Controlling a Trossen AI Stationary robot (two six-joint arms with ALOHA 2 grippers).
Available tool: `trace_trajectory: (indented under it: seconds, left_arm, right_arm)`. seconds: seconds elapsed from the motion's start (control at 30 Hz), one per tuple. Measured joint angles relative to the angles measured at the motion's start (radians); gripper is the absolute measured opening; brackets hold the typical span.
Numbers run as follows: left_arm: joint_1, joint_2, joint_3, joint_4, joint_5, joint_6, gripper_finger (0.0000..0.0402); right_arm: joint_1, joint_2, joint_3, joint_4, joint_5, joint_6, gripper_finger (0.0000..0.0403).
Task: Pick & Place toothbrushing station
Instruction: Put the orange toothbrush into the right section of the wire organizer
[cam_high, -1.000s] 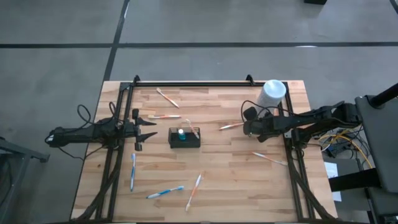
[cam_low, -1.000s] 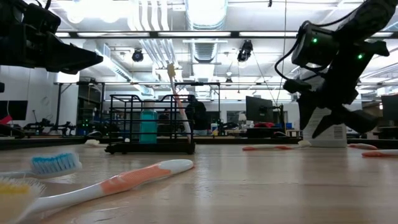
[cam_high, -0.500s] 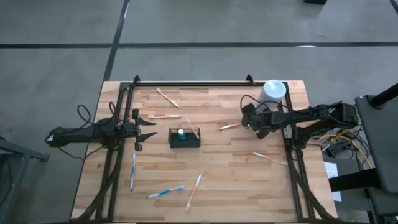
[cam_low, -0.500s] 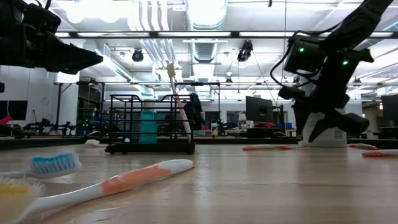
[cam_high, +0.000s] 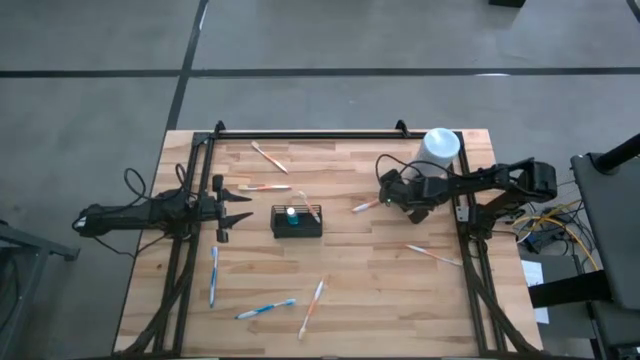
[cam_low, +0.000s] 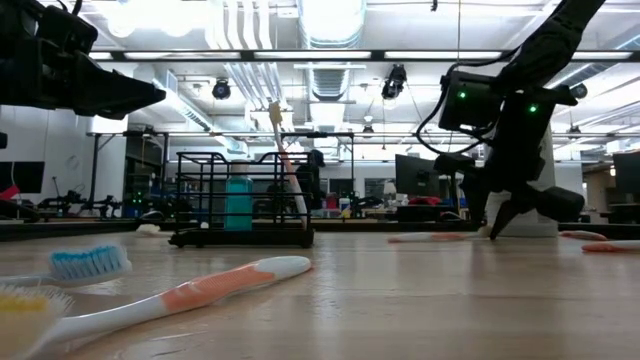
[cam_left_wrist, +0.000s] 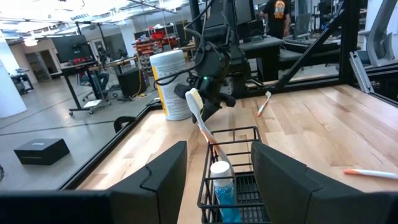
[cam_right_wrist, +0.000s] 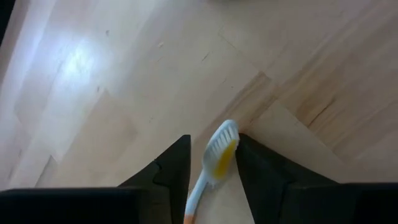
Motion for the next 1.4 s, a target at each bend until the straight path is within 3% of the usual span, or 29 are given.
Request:
trace_trajectory:
  seconds: [0.53,0.83,1.0,1.2,1.4]
  left_arm:
    - [0.0,0.0,0.0,0.0,0.0,0.0,0.0187]
    - [0.0,0.0,0.0,0.0,0.0,0.0,0.0187]
    - [0.0,0.0,0.0,0.0,0.0,0.0,0.0186]
    - [0.0,0.0,0.0,0.0,0.0,0.0,0.0186]
    - [0.0,0.0,0.0,0.0,0.0,0.0,0.0187]
  right_arm:
    - [-0.001,-0.005,0.002,0.012,0.007,-0.096,0.0013]
    - [0.0,-0.051,0.006,0.014,0.096,-0.15,0.0008]
    - [0.021,-0.111,0.006,0.037,0.201,-0.237,0.0008]
    - [0.052,-0.188,0.006,0.158,0.346,-0.451,0.0008]
    - [0.074,-0.248,0.006,0.414,0.431,-0.851,0.0008]
